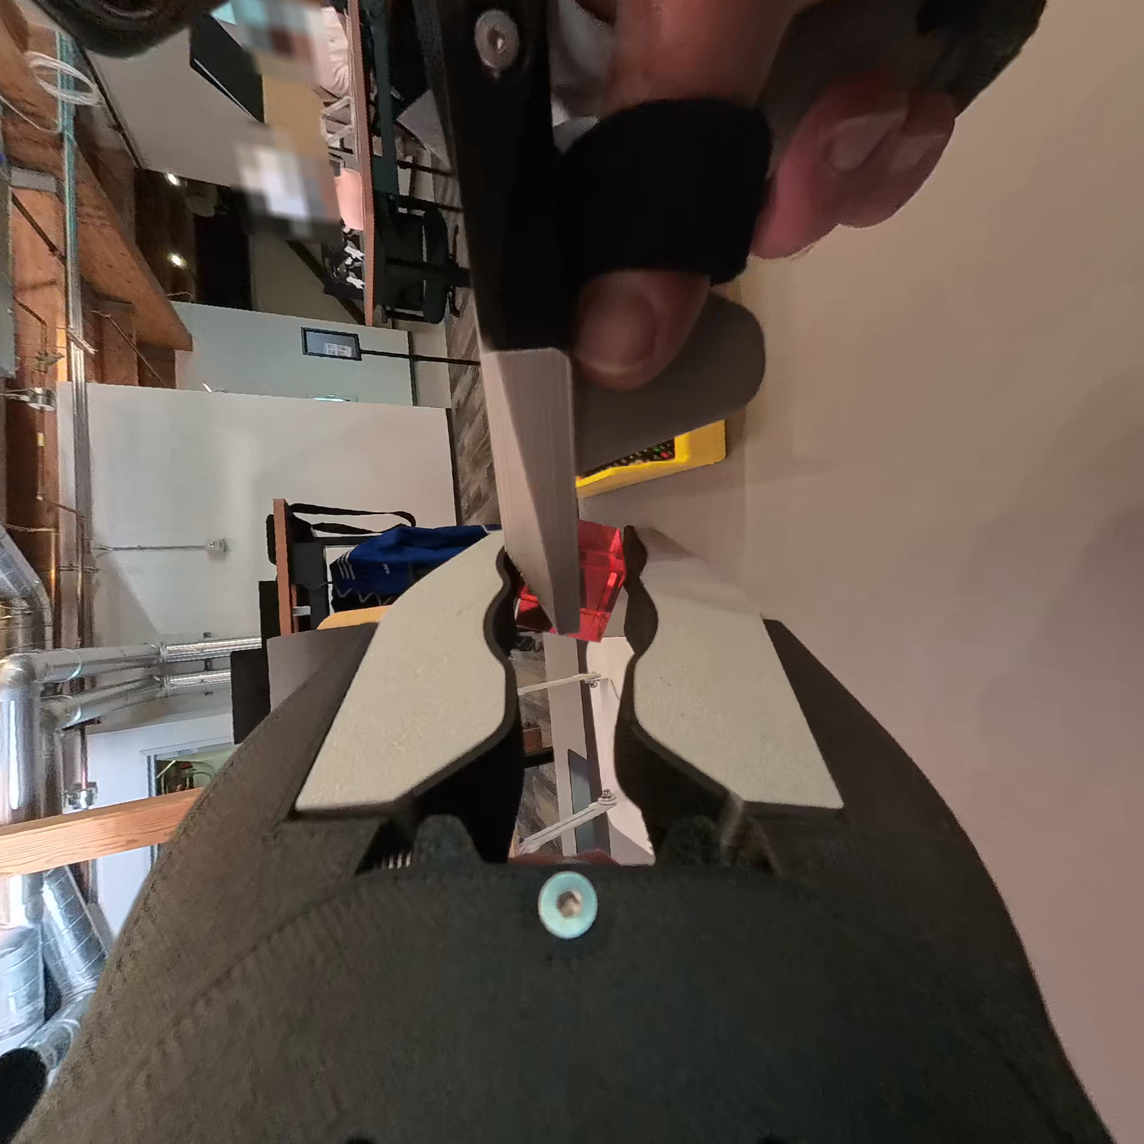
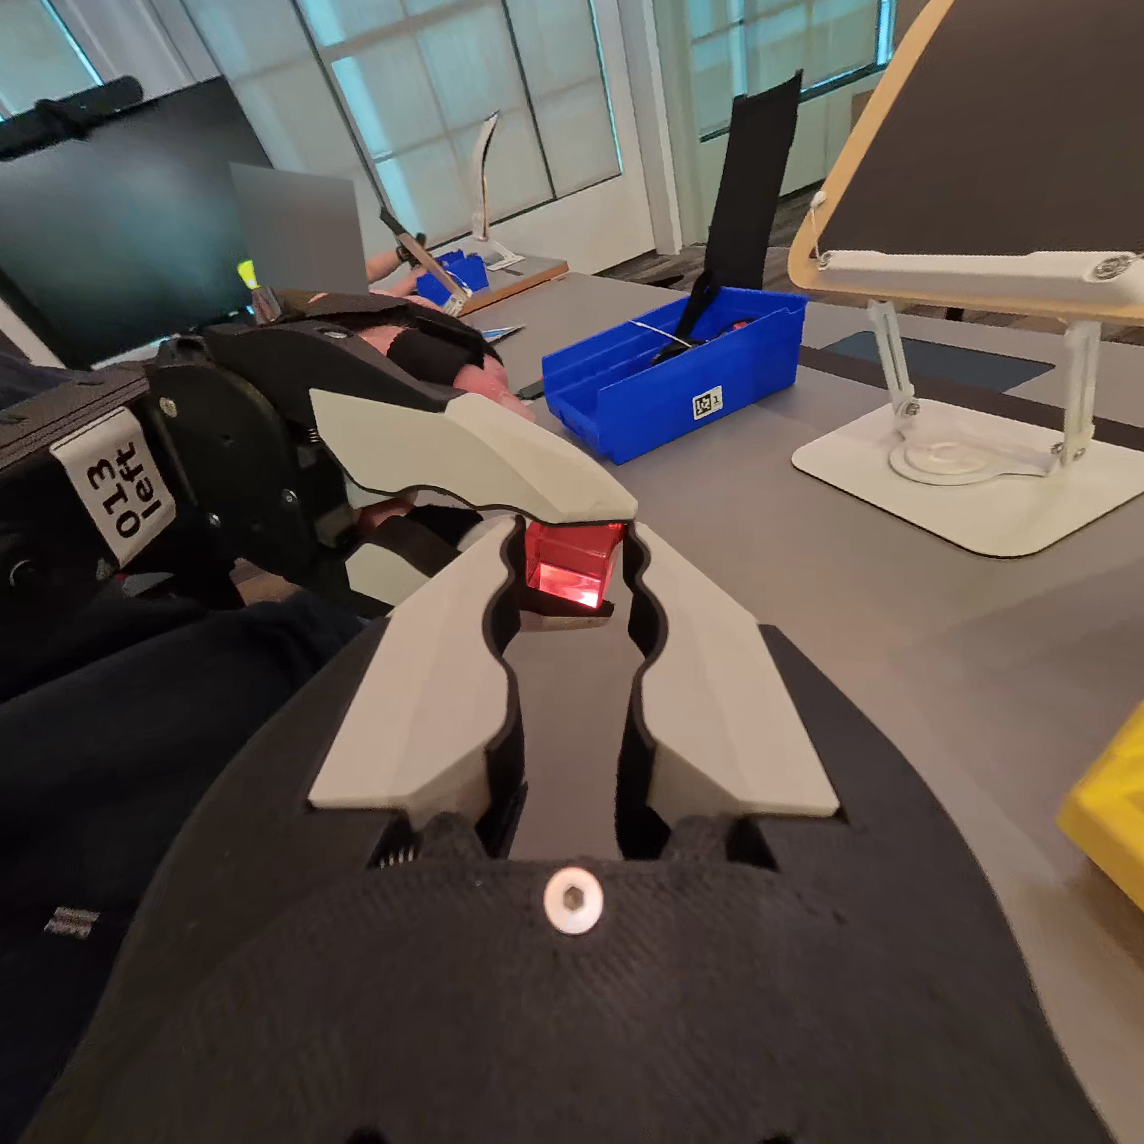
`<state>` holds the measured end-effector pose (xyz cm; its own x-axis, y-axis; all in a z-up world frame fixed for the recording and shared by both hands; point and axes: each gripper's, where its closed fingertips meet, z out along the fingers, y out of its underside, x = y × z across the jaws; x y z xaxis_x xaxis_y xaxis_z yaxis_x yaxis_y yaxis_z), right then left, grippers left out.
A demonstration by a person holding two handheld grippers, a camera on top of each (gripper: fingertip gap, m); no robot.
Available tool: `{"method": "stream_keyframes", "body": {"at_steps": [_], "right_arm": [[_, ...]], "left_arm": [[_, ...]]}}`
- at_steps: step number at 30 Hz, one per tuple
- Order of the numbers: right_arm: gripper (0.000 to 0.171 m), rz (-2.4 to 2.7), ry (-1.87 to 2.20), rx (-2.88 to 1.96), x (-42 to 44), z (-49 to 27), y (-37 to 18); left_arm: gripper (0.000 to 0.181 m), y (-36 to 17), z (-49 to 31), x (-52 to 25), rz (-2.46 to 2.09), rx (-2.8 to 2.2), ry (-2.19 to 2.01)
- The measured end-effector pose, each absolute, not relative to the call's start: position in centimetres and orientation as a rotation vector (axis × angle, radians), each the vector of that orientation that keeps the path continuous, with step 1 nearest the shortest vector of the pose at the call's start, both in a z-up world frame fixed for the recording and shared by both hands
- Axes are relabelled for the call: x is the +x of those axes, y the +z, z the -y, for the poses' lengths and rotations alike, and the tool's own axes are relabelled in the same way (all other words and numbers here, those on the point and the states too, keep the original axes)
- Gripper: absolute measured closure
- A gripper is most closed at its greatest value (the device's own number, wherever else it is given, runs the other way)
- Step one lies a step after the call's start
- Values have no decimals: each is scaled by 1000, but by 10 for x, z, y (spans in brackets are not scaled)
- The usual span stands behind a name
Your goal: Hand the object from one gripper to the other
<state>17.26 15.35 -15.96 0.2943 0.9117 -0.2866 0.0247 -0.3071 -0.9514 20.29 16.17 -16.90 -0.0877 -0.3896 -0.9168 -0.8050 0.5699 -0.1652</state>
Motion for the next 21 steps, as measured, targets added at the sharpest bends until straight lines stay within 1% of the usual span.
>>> {"method": "stream_keyframes", "body": {"at_steps": [4, 7, 8, 11, 15, 16, 17, 21], "right_arm": [[144, 946, 1299, -1541, 174, -144, -151], [143, 1090, 1507, -1429, 177, -120, -141], [143, 1124, 1556, -1402, 180, -116, -139], [143, 1217, 1722, -1308, 187, -102, -133], [144, 1345, 1862, -1227, 191, -86, -135], [143, 1366, 1872, -1228, 190, -85, -136], [143, 1387, 1890, -1218, 190, -82, -137], [143, 1388, 1906, -1210, 189, -83, -136]], "left_arm": [[149, -164, -158, 206, -1671, -970, 386], [131, -150, -150, 208, -1628, -923, 265], [130, -148, -145, 209, -1631, -914, 207], [133, -141, -129, 211, -1644, -815, 81], [137, -147, -110, 217, -1709, -736, 15], [142, -149, -107, 218, -1723, -724, 2], [152, -150, -104, 219, -1730, -709, -5], [153, -150, -99, 219, -1730, -715, -39]]}}
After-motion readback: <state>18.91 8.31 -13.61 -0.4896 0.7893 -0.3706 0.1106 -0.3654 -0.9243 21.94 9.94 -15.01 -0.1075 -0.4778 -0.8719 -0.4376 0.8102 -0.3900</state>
